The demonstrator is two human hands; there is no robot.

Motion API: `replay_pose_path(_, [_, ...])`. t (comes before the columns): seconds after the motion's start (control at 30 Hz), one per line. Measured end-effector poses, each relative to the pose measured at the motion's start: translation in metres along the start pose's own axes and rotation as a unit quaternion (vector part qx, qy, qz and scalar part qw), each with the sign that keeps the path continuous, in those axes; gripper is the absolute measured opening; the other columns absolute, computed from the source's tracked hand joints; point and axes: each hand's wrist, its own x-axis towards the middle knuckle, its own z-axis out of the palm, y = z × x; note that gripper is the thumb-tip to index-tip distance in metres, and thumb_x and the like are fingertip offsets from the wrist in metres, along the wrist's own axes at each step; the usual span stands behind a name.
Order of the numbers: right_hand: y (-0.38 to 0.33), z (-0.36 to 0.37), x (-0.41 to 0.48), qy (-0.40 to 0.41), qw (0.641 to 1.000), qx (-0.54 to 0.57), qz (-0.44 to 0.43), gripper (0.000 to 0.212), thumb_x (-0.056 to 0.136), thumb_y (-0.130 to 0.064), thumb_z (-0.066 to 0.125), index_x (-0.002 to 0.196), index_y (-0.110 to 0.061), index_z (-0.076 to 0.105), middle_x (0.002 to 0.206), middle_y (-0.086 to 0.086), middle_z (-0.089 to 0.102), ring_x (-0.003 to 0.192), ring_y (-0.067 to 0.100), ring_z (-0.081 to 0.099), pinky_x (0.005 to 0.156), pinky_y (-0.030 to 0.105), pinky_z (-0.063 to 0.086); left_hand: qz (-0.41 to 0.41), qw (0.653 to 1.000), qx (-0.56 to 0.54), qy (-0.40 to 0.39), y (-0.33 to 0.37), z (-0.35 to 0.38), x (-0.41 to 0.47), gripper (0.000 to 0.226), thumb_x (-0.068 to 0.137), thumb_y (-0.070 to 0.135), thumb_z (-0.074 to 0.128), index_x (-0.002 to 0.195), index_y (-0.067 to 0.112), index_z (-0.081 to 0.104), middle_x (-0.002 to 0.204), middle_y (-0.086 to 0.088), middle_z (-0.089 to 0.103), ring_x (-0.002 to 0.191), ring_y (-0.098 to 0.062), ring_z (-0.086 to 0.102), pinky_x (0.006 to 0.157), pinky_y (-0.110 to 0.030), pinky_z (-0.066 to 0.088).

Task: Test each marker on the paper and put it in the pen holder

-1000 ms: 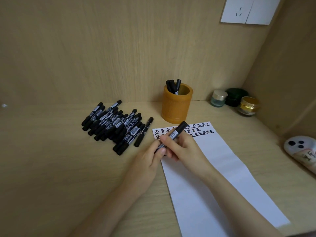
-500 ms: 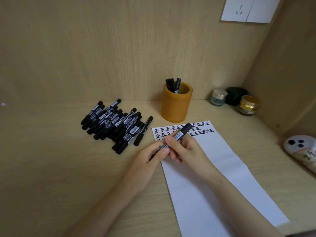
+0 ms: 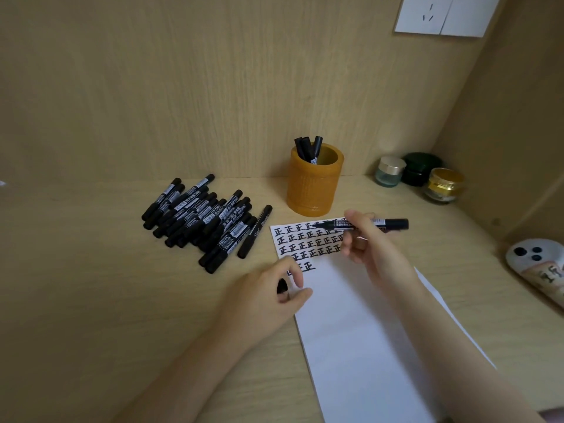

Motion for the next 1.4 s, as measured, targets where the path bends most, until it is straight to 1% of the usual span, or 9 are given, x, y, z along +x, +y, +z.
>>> replay_pose_path(0.07, [0.007, -0.003, 0.002, -0.009, 0.999, -0.015, 0.027, 0.016, 0.093, -0.016, 0.056, 0.077, -0.013, 0.054, 0.057, 0.009, 0.057, 0.054, 0.021, 0.06, 0.041, 0.023, 0.031, 0.018, 0.998, 0.05, -0.022, 0.004, 0.0, -0.002, 0.021, 0.082, 0.042, 0.066, 0.076, 0.03, 0.049, 0.051, 0.026, 0.051, 0.047, 0.004, 0.05, 0.048, -0.013, 0.032])
replay_pose_path(0.17, [0.016, -0.002, -0.001, -0.014, 0.997, -0.063, 0.029, 0.018, 0.095, -0.016, 0.049, 0.088, -0.007, 0.063, 0.065, 0.016, 0.065, 0.058, 0.021, 0.063, 0.042, 0.024, 0.03, 0.019, 0.995, 0.092, -0.045, 0.006, -0.001, -0.002, 0.019, 0.084, 0.045, 0.062, 0.077, 0.03, 0.052, 0.054, 0.039, 0.048, 0.048, -0.002, 0.048, 0.048, -0.013, 0.03])
replay_pose_path(0.23, [0.018, 0.001, -0.001, -0.001, 0.996, -0.089, 0.006, 0.021, 0.093, -0.021, 0.058, 0.083, -0.004, 0.064, 0.061, 0.016, 0.062, 0.05, 0.018, 0.057, 0.04, 0.021, 0.029, 0.017, 0.993, 0.105, -0.051, 0.005, -0.001, -0.001, 0.02, 0.084, 0.048, 0.059, 0.077, 0.031, 0.051, 0.056, 0.04, 0.047, 0.047, -0.005, 0.047, 0.049, -0.014, 0.032])
replay_pose_path(0.37, [0.024, 0.003, 0.0, 0.041, 0.989, -0.136, -0.033, 0.034, 0.082, -0.025, 0.075, 0.062, -0.011, 0.052, 0.05, 0.007, 0.049, 0.038, 0.013, 0.04, 0.039, 0.019, 0.033, 0.014, 0.992, 0.109, -0.054, 0.003, 0.0, -0.001, 0.02, 0.084, 0.05, 0.058, 0.077, 0.033, 0.05, 0.055, 0.037, 0.049, 0.047, -0.006, 0.047, 0.05, -0.017, 0.035])
replay_pose_path(0.57, [0.036, 0.0, 0.007, 0.065, 0.979, -0.181, -0.061, 0.033, 0.086, -0.019, 0.071, 0.06, -0.015, 0.051, 0.042, -0.013, 0.046, 0.042, 0.002, 0.041, 0.053, 0.022, 0.032, 0.016, 0.991, 0.121, -0.055, 0.003, 0.0, -0.001, 0.02, 0.084, 0.052, 0.057, 0.078, 0.034, 0.051, 0.049, 0.031, 0.049, 0.046, -0.004, 0.047, 0.048, -0.015, 0.031])
replay_pose_path(0.67, [0.041, 0.0, 0.007, 0.059, 0.977, -0.195, -0.068, 0.029, 0.086, -0.021, 0.07, 0.063, -0.014, 0.055, 0.041, -0.013, 0.047, 0.043, 0.002, 0.042, 0.053, 0.022, 0.033, 0.017, 0.99, 0.124, -0.06, 0.004, 0.0, 0.0, 0.019, 0.085, 0.051, 0.056, 0.078, 0.034, 0.05, 0.053, 0.035, 0.049, 0.048, -0.003, 0.048, 0.047, -0.014, 0.029])
replay_pose_path(0.8, [0.042, 0.001, 0.006, 0.044, 0.972, -0.216, -0.078, 0.025, 0.086, -0.024, 0.07, 0.07, -0.008, 0.06, 0.041, -0.012, 0.048, 0.043, 0.002, 0.042, 0.051, 0.019, 0.034, 0.022, 0.99, 0.129, -0.049, 0.002, 0.0, 0.0, 0.02, 0.084, 0.051, 0.057, 0.077, 0.035, 0.049, 0.043, 0.01, 0.045, 0.047, -0.007, 0.047, 0.047, -0.015, 0.03])
replay_pose_path(1.0, [0.042, 0.001, 0.006, 0.038, 0.968, -0.232, -0.082, 0.028, 0.086, -0.027, 0.071, 0.068, -0.009, 0.059, 0.045, -0.006, 0.049, 0.046, 0.009, 0.042, 0.051, 0.021, 0.035, 0.023, 0.989, 0.133, -0.054, 0.002, 0.0, -0.001, 0.02, 0.085, 0.051, 0.057, 0.076, 0.035, 0.048, 0.042, 0.012, 0.044, 0.046, -0.007, 0.046, 0.047, -0.014, 0.031])
replay_pose_path(1.4, [0.043, 0.0, 0.007, 0.052, 0.963, -0.249, -0.087, 0.028, 0.087, -0.022, 0.069, 0.067, -0.007, 0.057, 0.041, -0.013, 0.044, 0.045, 0.003, 0.039, 0.047, 0.014, 0.032, 0.019, 0.988, 0.141, -0.057, 0.002, 0.0, -0.001, 0.02, 0.085, 0.053, 0.055, 0.077, 0.036, 0.048, 0.042, 0.01, 0.042, 0.046, -0.007, 0.045, 0.047, -0.015, 0.028])
